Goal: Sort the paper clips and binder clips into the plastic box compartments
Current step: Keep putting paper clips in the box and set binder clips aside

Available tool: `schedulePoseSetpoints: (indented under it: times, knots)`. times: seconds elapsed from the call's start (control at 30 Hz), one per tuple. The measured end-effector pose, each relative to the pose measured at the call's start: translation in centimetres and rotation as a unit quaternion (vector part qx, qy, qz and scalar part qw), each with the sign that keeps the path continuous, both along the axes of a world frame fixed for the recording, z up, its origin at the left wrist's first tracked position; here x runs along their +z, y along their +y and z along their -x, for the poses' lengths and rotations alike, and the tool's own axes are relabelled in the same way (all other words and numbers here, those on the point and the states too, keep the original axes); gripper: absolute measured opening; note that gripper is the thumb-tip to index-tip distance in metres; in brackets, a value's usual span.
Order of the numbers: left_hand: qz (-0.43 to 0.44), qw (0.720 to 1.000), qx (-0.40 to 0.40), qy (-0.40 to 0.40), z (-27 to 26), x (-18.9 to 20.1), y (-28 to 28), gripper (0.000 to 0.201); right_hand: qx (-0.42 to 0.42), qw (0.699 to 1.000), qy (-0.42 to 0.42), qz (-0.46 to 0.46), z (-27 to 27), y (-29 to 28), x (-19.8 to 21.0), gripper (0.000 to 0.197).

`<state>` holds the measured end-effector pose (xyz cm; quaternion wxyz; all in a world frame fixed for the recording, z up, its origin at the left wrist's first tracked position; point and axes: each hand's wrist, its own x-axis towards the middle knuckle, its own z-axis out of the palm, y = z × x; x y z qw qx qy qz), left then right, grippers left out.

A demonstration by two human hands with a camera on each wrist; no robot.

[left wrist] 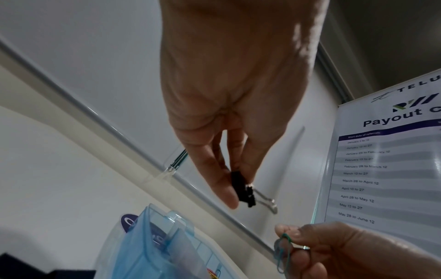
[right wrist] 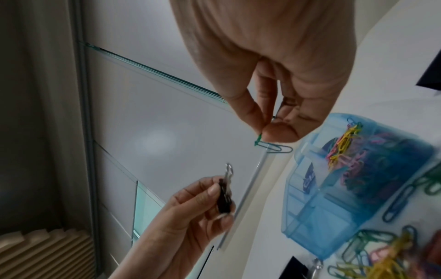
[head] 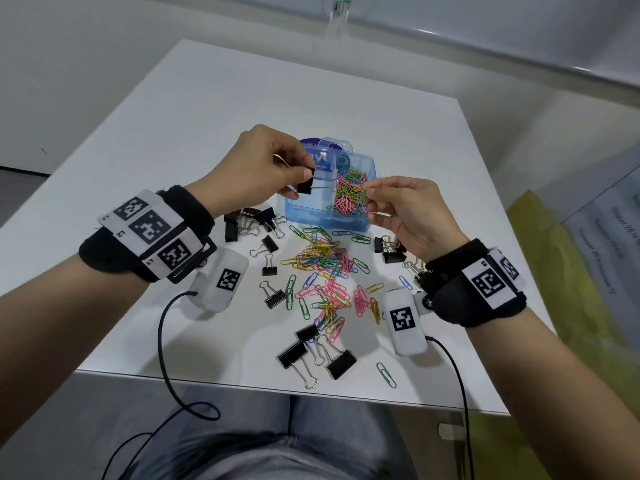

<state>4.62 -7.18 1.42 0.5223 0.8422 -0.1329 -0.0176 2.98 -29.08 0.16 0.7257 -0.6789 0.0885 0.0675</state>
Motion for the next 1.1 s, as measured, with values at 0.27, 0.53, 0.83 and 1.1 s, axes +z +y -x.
schedulePoseSetpoints:
  times: [0.27, 0.53, 0.83, 1.1]
  knots:
    - [-0.348, 0.936, 0.042, 0.013, -1.0, -1.2, 3.4, 0.01, -0.019, 0.977, -0.096, 0.192, -2.3, -0.1, 0.0, 0.017]
    - [-0.433, 0.898, 0.043, 0.059, -1.3, -3.2, 4.3, 0.013, 0.425, 0.721, -0.174, 0.519, 1.7, 5.1, -2.1, 0.041]
    - [-0.392, 0.919, -0.025, -0.035, 0.0, -2.3, 2.6, 0.024, 0.459, 0.705, -0.152, 0.52, 4.1, 1.6, -2.2, 0.053]
    - [-0.426, 0.855, -0.292, 0.045, 4.8, -3.2, -2.2, 0.027, 0.413, 0.683, -0.003, 0.603, 10.2, -2.5, -1.4, 0.045]
